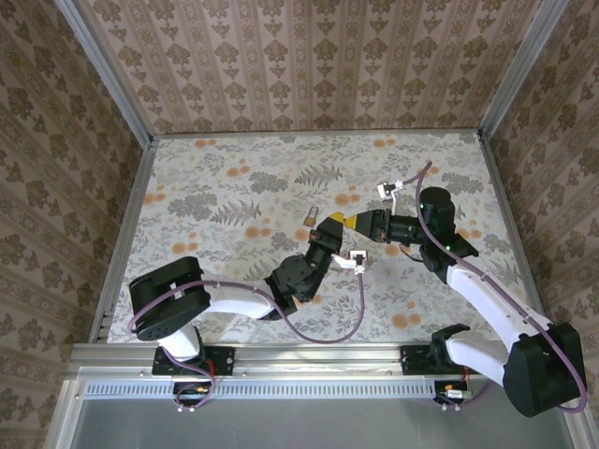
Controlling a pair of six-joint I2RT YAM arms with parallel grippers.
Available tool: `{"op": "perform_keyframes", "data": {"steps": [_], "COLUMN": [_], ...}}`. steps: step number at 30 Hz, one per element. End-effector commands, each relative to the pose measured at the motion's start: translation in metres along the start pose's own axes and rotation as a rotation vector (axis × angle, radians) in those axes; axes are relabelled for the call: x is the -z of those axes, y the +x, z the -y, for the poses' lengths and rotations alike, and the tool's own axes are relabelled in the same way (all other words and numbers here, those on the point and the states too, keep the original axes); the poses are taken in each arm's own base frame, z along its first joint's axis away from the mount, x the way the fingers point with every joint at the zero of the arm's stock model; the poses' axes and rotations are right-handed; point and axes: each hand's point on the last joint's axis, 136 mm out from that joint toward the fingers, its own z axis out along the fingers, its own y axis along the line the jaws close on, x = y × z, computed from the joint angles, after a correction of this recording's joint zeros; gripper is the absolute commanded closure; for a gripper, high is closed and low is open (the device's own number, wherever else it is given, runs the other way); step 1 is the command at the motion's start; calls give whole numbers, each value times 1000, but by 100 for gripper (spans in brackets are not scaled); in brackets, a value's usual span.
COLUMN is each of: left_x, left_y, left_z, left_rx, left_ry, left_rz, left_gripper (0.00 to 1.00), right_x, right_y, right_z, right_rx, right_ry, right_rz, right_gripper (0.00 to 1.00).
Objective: Unlock with the key
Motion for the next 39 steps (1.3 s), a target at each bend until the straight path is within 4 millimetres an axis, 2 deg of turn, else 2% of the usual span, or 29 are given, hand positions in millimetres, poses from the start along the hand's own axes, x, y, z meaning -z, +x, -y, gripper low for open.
{"op": "perform_keyframes", "data": {"steps": [1,3,6,8,12,17,24,28,34,37,39], "left_x": [-1,-1,0,0,2,10,21,24,15,7,1], "left_y": [-3,-3,-2,0,6,16,36,49,83,106,122], "left_z": [6,8,10,10,5,-5,-23,-26,-39,-34,-17], "left_rx": [-6,-8,-10,-7,10,36,99,125,316,467,614], "left_ry": [15,18,22,24,17,4,-24,-30,-43,23,149], "left_rz": [-8,-10,-18,-25,-42,-55,-92,-129,-229,-284,-326], "left_gripper": [100,100,90,79,49,37,34,34,33,32,31], "right_x": [5,6,7,7,9,14,17,20,26,29,30], "right_y": [-8,-10,-11,-11,-9,-7,-6,-6,0,4,9], "right_z": [-24,-26,-29,-29,-23,-18,-18,-21,-15,-10,-4], "right_rx": [78,81,89,90,103,129,155,170,181,181,182], "right_ry": [-33,-34,-35,-29,10,60,69,77,114,133,150], "right_rz": [33,40,44,43,33,32,34,36,34,36,30], "right_gripper": [98,99,99,99,99,99,99,99,99,99,99]}}
